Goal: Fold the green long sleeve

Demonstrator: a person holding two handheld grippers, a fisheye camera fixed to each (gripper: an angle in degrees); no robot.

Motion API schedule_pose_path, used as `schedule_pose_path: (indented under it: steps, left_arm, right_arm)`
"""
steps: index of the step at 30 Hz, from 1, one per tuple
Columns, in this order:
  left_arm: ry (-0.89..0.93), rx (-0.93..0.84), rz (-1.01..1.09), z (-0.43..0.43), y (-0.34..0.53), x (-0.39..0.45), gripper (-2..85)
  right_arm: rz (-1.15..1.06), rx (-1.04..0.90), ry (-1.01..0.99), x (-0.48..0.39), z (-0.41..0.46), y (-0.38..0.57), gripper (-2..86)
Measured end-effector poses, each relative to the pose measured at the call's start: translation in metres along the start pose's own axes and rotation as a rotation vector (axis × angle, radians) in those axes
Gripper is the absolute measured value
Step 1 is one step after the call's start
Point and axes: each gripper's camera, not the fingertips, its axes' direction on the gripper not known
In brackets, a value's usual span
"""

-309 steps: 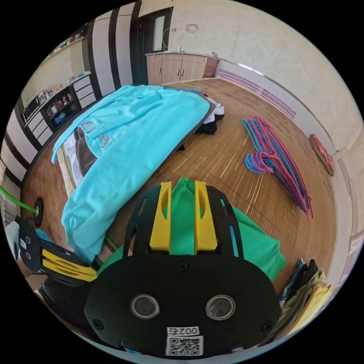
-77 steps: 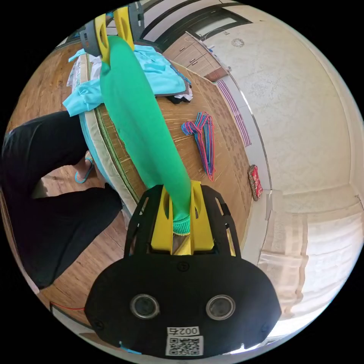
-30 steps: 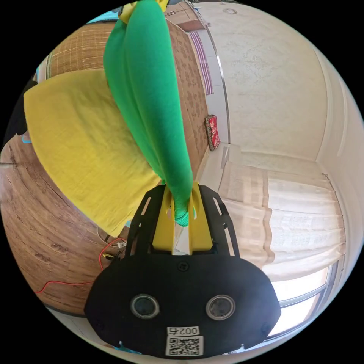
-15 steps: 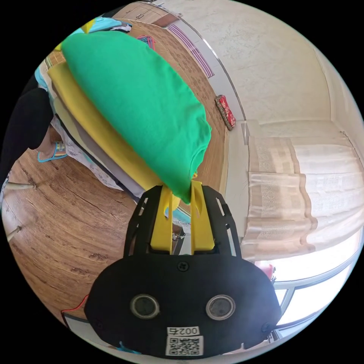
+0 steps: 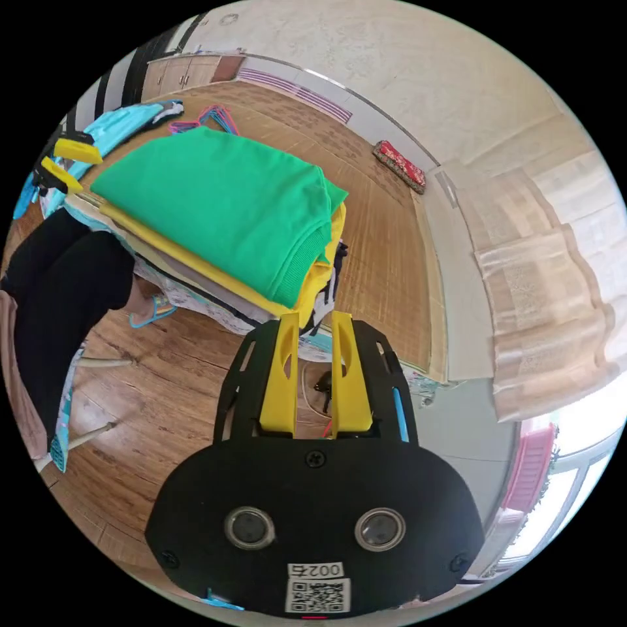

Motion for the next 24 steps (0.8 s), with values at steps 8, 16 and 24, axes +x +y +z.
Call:
schedule_pose_path:
  steps: [8, 16, 24]
  left_arm:
    - [0.000, 0.045, -0.030, 0.015, -0.004, -0.007, 4.0]
    - [-0.016, 0.056, -0.028, 0.016, 0.009, -0.013, -0.8]
    - [0.032, 0.052, -0.041, 0.007, 0.016, -0.038, -0.9]
  right_arm:
    - [-0.048, -0.012, -0.126, 0.013, 0.031, 0.002, 6.3]
    - [-0.016, -0.034, -0.113, 0.029, 0.053, 0.013, -0.7]
    - [-0.012, -0.072, -0.066, 0.044, 0.055, 0.010, -0.7]
